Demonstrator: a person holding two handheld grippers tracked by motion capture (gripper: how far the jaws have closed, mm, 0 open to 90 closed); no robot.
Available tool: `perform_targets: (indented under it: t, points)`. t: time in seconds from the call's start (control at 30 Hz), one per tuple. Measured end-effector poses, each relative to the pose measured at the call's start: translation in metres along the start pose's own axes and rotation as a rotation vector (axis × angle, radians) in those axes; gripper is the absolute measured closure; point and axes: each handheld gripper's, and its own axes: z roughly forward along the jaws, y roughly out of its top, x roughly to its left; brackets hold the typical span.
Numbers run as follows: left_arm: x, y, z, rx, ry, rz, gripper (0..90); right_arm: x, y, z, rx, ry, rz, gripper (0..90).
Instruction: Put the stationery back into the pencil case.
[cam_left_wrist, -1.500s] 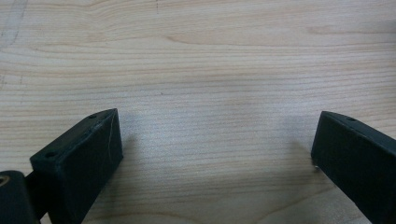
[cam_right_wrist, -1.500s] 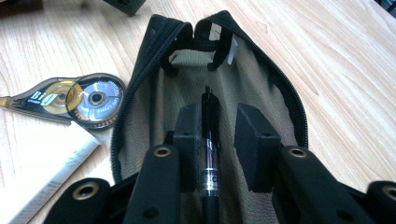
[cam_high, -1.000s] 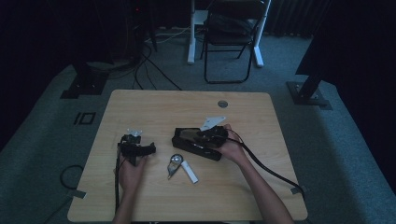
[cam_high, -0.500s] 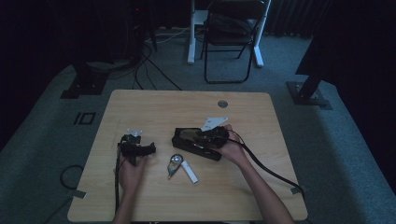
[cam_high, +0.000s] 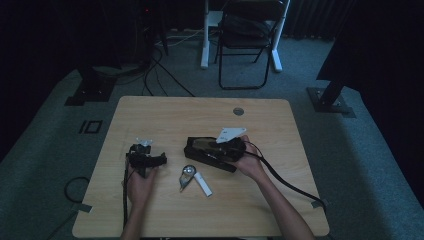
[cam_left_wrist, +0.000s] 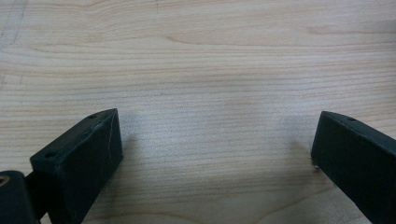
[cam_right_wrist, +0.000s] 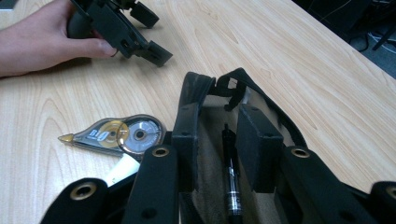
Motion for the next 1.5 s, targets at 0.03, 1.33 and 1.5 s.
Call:
perform_targets:
  t: [0.03, 1.33, 1.5]
  points:
    - [0.000, 0.000, 0.000, 0.000, 0.000, 0.000, 2.2, 0.001, 0.000, -0.001, -0.001, 0.002, 0.001, 69.4]
    - [0.000, 0.000, 0.000, 0.000, 0.000, 0.000, 2.2, 0.041, -0.005, -0.002, -0.006, 0.045, 0.000, 67.1]
    - [0.000, 0.000, 0.000, 0.000, 0.000, 0.000, 2.2, 0.047, -0.007, -0.001, -0.001, 0.054, 0.003, 66.9]
